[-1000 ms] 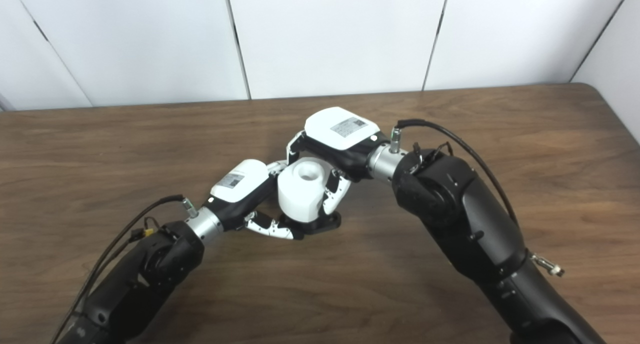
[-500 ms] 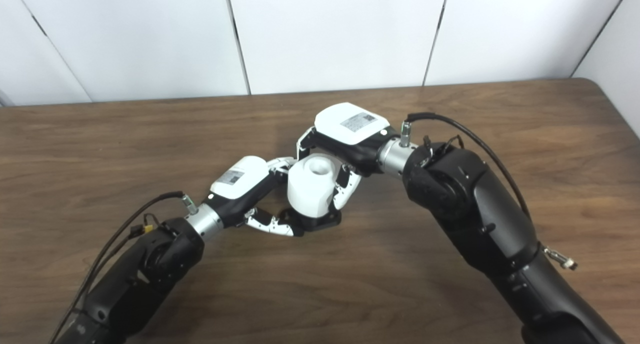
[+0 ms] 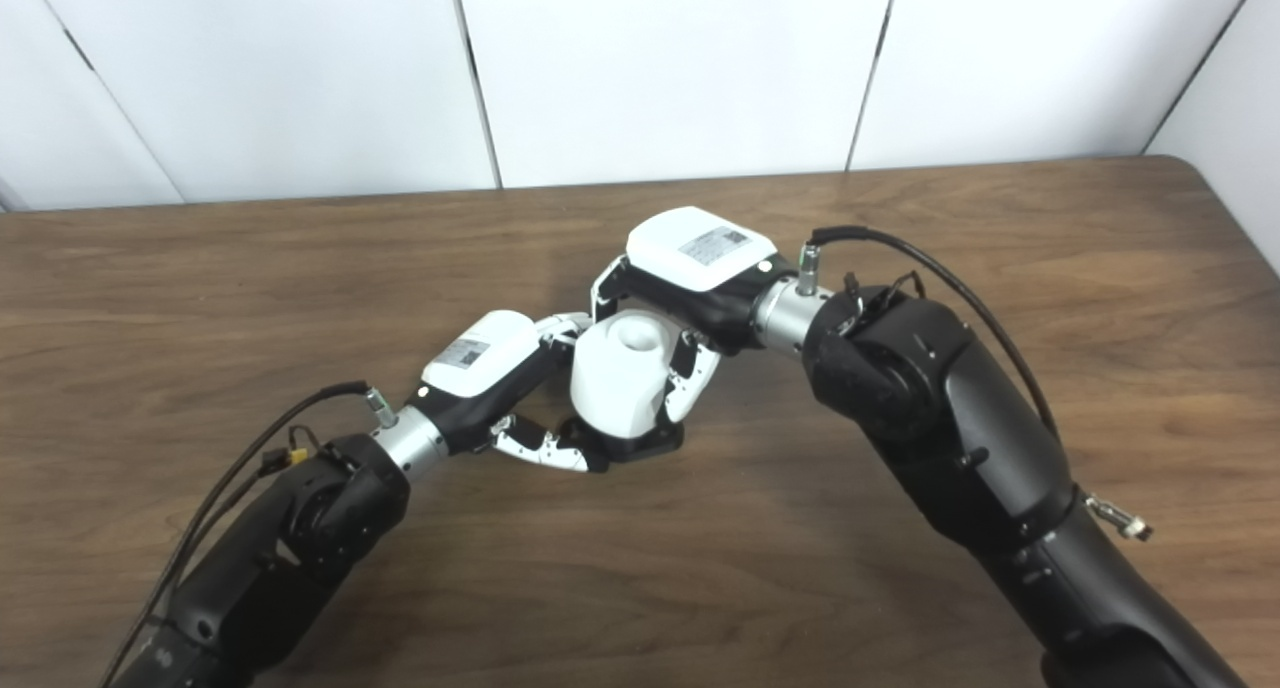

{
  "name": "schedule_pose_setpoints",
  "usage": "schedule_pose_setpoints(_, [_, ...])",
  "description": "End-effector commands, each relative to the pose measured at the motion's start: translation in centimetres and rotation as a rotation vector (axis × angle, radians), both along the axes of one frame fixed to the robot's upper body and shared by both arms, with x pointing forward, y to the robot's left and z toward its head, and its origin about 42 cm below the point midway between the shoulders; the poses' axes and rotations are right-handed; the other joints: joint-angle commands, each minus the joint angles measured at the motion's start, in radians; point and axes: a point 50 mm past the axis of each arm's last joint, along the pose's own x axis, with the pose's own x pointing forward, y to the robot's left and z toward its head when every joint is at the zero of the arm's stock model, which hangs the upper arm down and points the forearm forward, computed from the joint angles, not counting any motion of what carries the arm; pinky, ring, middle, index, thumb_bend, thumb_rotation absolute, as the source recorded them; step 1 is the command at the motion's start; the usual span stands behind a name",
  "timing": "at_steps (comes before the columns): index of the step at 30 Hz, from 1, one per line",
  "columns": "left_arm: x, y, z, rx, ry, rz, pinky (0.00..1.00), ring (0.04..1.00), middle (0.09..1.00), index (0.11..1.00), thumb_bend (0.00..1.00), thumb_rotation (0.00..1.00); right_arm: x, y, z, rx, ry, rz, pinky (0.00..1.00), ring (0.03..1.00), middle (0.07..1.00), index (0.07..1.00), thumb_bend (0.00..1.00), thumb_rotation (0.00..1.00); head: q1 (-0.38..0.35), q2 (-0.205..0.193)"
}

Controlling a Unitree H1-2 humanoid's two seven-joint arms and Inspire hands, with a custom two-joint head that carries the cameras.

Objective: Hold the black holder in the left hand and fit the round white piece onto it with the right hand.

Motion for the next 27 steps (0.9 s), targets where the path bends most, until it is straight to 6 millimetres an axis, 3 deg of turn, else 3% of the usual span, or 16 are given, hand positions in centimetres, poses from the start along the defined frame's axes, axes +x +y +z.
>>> schedule_pose_setpoints(1, [-1.2,0.4,-2.9,0.092,0.135,-0.005,0.73,0.904,0.885,0.484,0.52,0.07,0.1,0.5,0.9,0.004,-0.035,0.031,0.62,0.745,0.714,0.482,0.52,0.14,0.001,0.001])
schedule_pose_setpoints(13, [-1.2,0.3,-2.8,0.089,0.138,-0.008,0.73,0.903,0.883,0.484,0.52,0.07,0.2,1.5,-0.6,-0.037,-0.010,0.061,0.60,0.752,0.718,0.482,0.52,0.14,0.006,0.000])
schedule_pose_setpoints(27, [-1.2,0.9,-2.8,0.093,0.129,-0.011,0.73,0.892,0.884,0.483,0.52,0.07,0.3,0.7,-0.9,-0.051,-0.012,0.050,0.60,0.752,0.721,0.483,0.52,0.14,0.003,-0.002])
